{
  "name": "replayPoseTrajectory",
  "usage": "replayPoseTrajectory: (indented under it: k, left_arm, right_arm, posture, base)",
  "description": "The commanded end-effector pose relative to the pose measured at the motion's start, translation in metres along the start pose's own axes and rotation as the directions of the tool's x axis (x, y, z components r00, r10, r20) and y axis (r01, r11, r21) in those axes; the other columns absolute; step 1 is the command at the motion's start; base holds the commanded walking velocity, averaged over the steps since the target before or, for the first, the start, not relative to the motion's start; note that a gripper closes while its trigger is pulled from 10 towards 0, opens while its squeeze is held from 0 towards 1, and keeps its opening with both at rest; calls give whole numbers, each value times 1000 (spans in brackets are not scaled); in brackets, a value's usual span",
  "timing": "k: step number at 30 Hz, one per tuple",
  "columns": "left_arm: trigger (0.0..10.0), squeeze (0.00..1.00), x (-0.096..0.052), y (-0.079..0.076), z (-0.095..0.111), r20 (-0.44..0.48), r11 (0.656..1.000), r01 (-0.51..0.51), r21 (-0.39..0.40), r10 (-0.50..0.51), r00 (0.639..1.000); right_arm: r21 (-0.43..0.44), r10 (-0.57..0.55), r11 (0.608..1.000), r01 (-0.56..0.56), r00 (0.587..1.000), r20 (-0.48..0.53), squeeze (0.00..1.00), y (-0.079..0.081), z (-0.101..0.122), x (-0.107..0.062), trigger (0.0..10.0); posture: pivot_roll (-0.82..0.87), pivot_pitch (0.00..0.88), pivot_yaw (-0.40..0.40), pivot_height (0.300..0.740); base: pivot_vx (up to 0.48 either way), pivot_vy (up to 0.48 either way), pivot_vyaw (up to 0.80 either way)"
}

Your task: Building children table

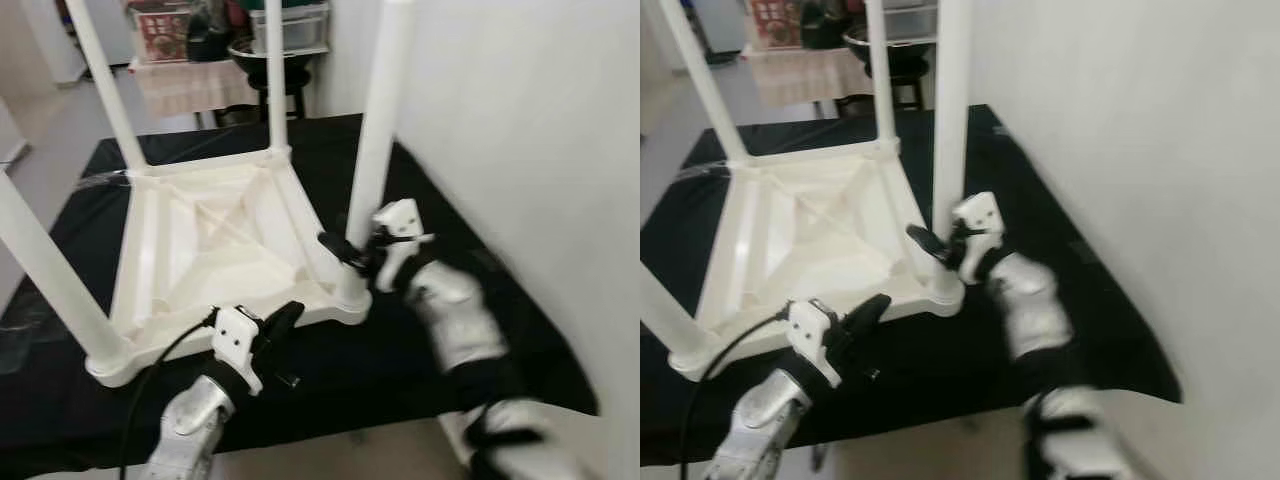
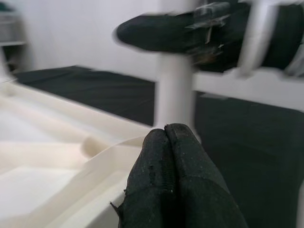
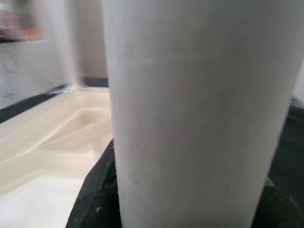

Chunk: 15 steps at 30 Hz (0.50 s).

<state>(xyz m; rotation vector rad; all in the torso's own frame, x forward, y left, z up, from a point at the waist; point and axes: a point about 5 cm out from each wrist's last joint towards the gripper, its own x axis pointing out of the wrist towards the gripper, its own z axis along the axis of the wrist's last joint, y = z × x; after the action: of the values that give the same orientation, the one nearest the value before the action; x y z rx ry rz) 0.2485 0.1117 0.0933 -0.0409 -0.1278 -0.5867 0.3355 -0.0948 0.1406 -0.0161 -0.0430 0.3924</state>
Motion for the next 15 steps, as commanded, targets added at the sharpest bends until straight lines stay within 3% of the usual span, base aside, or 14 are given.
replayPoseTrajectory:
  k: [1, 2, 7, 11, 12, 13, 15]
  left_arm:
    - [10000, 0, -4, 3, -3, -14, 1000, -13, -2, 13, 1000]
    - [10000, 0, -3, 3, -3, -14, 1000, -14, 0, 14, 1000]
    - [10000, 0, -2, 4, -3, -13, 1000, -14, 2, 14, 1000]
    - [10000, 0, -1, 4, -2, -11, 1000, -22, 7, 22, 1000]
    - [10000, 0, -1, 4, -2, -10, 1000, -23, 7, 23, 1000]
    - [10000, 0, -1, 4, -2, -10, 1000, -22, 5, 22, 1000]
    - [10000, 0, -1, 4, -2, -10, 1000, -22, 5, 22, 1000]
  right_arm:
    - [-15, -103, 995, 102, 981, -165, 0, -1, -37, -18, 0]
    - [-17, -49, 999, 47, 983, -177, 0, 10, -41, -20, 0]
    - [-53, -13, 999, 5, 985, -169, 0, 12, -36, -7, 0]
    - [-61, -42, 998, 33, 987, -156, 0, 11, -30, 0, 0]
    - [-66, -56, 997, 46, 986, -159, 0, 10, -28, 3, 5569]
    - [-37, -33, 999, 28, 989, -142, 0, 10, -25, 5, 10000]
    - [-37, -33, 999, 28, 989, -142, 0, 10, -25, 5, 10000]
  posture:
    - [51, 8, -7, 740]
    - [36, 0, 1, 740]
    - [54, 0, -17, 740]
    - [53, 0, -11, 740]
    - [50, 0, -8, 740]
    - [45, 0, -2, 740]
    - [45, 0, -2, 740]
  base:
    - [0, 0, 0]
    - [0, 0, 0]
    - [0, 0, 0]
    - [0, 0, 0]
    - [0, 0, 0]
    - [0, 0, 0]
    - [0, 0, 0]
